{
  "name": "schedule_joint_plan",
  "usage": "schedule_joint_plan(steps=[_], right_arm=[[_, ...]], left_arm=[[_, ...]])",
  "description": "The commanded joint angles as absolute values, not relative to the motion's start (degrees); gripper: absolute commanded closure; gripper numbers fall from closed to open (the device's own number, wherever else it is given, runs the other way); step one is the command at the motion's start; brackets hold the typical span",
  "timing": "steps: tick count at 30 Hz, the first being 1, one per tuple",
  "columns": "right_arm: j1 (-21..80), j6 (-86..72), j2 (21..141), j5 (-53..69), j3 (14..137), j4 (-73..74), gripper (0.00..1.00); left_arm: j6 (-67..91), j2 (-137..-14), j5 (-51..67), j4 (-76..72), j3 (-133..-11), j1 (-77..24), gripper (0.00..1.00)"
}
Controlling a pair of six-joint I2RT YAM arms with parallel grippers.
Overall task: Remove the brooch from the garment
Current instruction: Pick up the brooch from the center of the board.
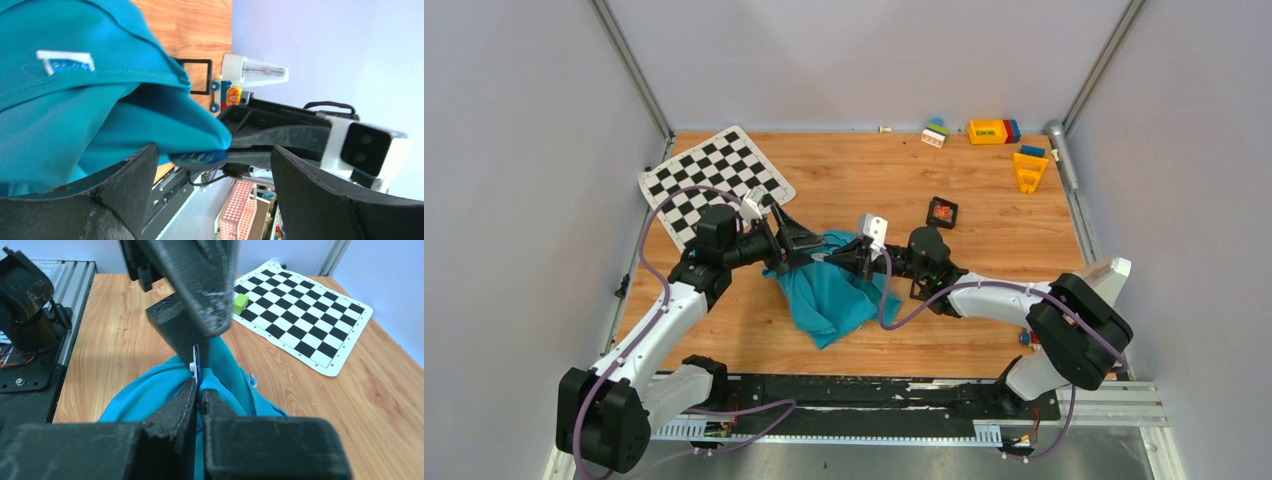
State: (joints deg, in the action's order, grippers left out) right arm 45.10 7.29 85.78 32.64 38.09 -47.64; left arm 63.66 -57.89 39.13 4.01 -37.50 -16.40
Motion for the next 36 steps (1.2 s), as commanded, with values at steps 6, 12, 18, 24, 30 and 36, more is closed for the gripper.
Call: schedule_joint_plan(steps=[6,12,18,24,30,36], right_arm=[[50.2,23.9,84.0,25.7,35.2,-50.9,1.00],[52.1,29.5,84.1,22.6,33.3,-53.3,1.00],[55.9,35.9,85.5,14.8,31.8,-57.2,1.00],[57.3,38.2,86.4,13.4,31.2,-59.1,1.00],[58.4,40.9,87.3,10.6,31.3,-59.3,1.00],[59.3,42.1,88.8,9.2,31.2,-60.7,0.80]], left_arm=[[55.0,-57.1,38.3,17.5,-43.7,-16.3,0.14],[49.8,-57.6,38.1,23.3,-42.5,-16.3,0.35],[49.7,-59.3,39.9,22.1,-40.6,-16.3,0.41],[51.2,-59.5,40.2,19.7,-39.3,-16.3,0.47],[51.6,-59.7,39.7,19.1,-38.7,-16.3,0.70],[51.3,-59.4,37.4,19.6,-38.8,-16.3,0.99]])
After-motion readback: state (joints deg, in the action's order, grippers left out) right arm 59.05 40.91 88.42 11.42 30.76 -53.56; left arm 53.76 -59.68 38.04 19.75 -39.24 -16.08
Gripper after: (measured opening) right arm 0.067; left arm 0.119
